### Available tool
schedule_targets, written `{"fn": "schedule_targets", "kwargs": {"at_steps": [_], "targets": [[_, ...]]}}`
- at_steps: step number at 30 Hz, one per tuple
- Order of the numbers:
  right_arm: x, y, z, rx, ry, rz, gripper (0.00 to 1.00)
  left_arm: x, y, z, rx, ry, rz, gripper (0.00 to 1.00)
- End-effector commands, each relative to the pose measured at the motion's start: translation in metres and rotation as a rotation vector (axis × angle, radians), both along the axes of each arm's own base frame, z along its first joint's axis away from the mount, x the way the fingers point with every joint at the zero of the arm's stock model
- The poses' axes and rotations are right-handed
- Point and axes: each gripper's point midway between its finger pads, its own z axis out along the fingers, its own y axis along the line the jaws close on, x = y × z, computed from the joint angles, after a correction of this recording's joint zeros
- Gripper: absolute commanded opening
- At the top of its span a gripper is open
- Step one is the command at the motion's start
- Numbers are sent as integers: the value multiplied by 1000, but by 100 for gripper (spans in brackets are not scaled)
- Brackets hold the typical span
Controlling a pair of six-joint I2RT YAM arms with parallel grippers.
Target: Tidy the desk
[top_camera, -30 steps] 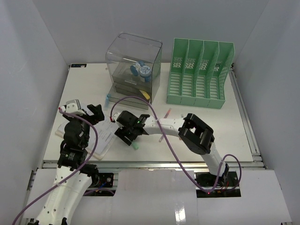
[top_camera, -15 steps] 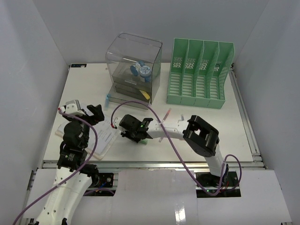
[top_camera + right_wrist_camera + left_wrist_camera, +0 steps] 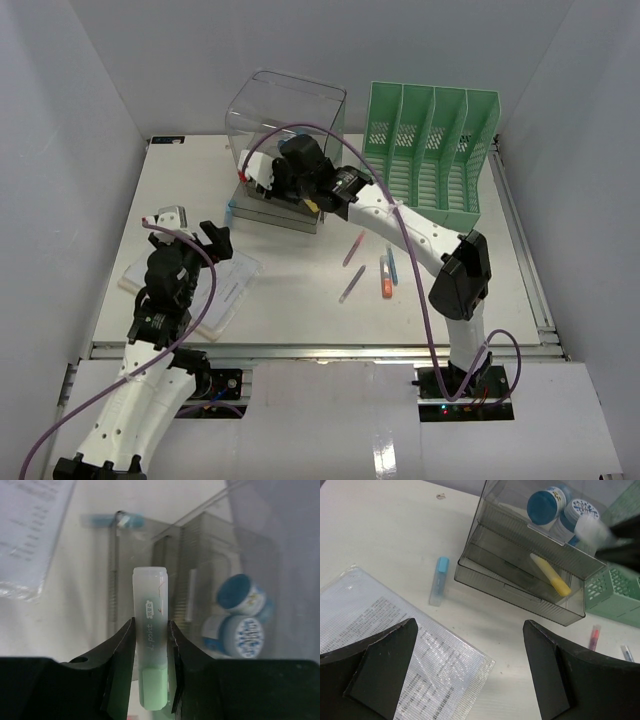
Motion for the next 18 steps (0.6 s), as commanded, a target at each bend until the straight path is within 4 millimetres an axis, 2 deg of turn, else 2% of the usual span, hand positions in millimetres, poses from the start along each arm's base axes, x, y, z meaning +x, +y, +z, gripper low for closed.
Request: {"fn": "schedule_targets", "kwargs": {"at_steps": [1,2,4,7,11,14,15,18], "targets": [[27,15,-10,-51,-92,-9,11,1,-11,11,-20,-7,-56,98],[37,19,-20,-62,-95,-26,13,2,-12,10,-19,-1,-61,98],[48,22,-20,-57,-115,-46,15,3,-13,6,-20,15,-67,98],[65,23,-36,-50,-105,-69,21,5,-17,0,-23,40,-82,98],[78,19,-49,-36,-69,-84,34,9,-20,-8,-25,74,-95,98],[80,14,-59,-33,-30,-85,54,14,-24,-19,-36,119,-120,98],[78,13,-59,-28,-20,-79,66,16,-22,-22,-43,126,-117,98],[63,12,-53,4,31,-24,79,27,-18,-40,-91,196,-148,98]]}}
